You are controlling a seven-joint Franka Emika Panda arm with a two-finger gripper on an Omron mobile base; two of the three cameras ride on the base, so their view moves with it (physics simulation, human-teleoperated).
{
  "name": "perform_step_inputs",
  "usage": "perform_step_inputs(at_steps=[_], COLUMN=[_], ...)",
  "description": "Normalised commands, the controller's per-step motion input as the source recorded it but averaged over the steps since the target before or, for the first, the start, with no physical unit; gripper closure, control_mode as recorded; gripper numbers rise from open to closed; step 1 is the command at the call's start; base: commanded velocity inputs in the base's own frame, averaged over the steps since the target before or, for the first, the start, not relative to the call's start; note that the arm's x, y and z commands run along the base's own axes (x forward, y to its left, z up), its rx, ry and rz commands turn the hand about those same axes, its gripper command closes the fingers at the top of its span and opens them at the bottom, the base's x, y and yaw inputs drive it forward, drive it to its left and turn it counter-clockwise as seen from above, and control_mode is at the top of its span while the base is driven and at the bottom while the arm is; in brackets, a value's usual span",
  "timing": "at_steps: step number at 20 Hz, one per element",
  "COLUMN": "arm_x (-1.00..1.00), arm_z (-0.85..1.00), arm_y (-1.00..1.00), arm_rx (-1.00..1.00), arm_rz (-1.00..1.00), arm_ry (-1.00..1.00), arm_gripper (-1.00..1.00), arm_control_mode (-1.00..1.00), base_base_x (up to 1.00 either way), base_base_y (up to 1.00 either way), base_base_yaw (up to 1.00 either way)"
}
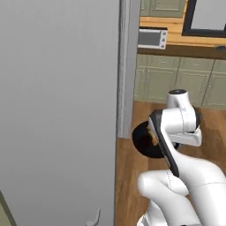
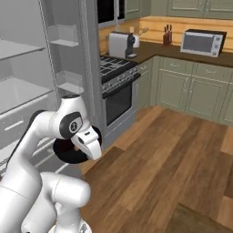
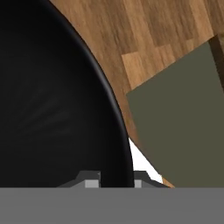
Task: Pick the chicken drumstick and avocado from their plates and place them in the bowl. Then put the bowl in the fridge.
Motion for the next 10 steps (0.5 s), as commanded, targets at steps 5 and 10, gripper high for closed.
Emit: perform_step_inputs(at_steps=[5, 10], arm_x=[0.0, 0.0], arm_z=[0.0, 0.0], arm_y=[0.0, 0.0], arm_rx=[0.0, 0.0], arm_rz=[0.0, 0.0], arm_ry=[0.0, 0.0], arm_gripper=[1.0, 1.0], arm_control_mode=[1.0, 1.0], base_base_x=[0.99, 0.7], base_base_y=[-0.51, -0.13], base_base_yaw=[0.36, 0.24])
